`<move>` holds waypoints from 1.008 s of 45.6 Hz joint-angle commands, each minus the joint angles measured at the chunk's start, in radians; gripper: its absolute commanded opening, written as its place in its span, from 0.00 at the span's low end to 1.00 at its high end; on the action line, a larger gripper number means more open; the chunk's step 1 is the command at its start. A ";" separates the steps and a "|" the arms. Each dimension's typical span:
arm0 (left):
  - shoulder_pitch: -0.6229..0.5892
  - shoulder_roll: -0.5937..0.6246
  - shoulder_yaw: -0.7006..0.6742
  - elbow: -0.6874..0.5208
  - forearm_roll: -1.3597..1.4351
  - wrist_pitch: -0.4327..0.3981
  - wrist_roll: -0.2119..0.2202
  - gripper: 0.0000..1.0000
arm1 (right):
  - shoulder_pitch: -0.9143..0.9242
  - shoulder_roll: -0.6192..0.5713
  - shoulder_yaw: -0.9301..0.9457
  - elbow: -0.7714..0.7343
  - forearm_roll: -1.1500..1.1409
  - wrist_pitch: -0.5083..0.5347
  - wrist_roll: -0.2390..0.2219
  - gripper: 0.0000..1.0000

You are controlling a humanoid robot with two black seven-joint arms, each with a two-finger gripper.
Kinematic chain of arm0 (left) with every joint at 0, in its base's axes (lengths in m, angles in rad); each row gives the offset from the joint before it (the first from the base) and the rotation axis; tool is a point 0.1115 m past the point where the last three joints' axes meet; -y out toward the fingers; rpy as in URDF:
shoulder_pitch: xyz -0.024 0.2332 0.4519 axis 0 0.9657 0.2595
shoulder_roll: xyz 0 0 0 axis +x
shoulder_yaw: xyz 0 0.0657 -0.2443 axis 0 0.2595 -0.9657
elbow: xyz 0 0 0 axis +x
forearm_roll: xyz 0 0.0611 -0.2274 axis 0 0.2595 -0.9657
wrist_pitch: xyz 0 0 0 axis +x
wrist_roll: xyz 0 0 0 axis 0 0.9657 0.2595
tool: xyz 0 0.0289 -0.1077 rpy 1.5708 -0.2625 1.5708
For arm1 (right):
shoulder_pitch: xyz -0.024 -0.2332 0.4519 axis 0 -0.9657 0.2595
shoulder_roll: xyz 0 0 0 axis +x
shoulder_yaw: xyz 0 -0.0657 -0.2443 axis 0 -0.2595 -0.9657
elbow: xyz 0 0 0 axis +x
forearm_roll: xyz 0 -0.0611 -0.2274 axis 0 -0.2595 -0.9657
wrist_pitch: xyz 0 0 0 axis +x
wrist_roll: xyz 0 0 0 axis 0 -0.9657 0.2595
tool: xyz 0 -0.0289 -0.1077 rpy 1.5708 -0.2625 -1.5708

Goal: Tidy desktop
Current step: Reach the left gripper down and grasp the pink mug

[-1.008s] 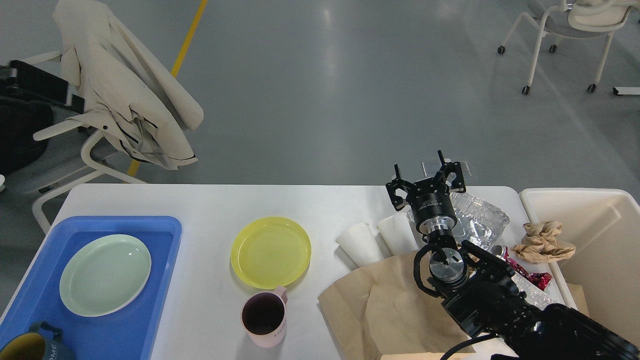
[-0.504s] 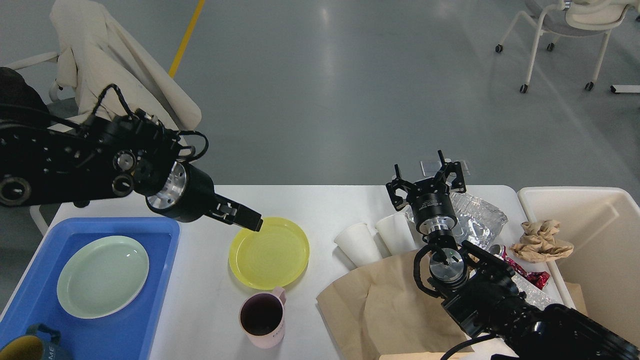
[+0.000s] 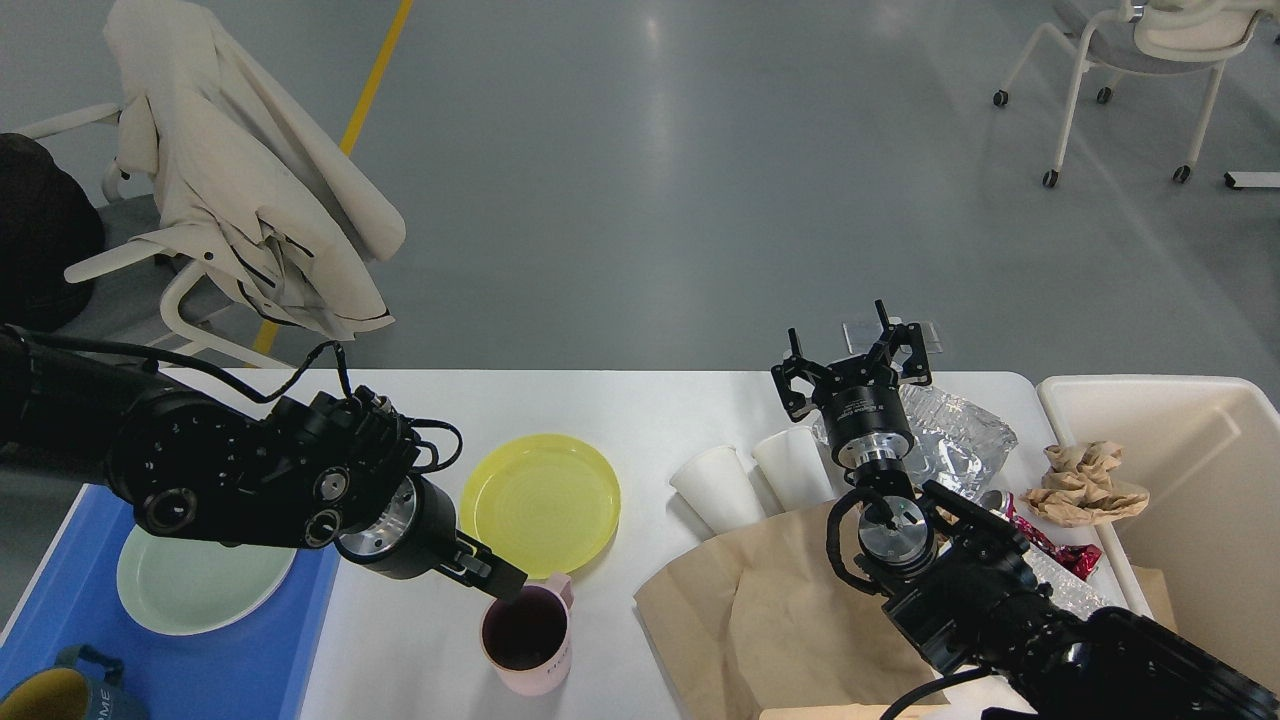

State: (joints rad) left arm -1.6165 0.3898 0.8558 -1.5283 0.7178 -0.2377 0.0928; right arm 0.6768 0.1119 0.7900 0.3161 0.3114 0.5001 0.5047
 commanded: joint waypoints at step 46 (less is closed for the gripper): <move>-0.052 0.029 -0.009 -0.050 0.037 -0.075 0.030 0.00 | 0.000 0.000 0.000 0.000 0.000 0.002 0.000 1.00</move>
State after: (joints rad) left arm -1.5433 0.3527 0.8500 -1.5005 0.7597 -0.2320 0.1244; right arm 0.6765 0.1120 0.7900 0.3161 0.3114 0.5001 0.5047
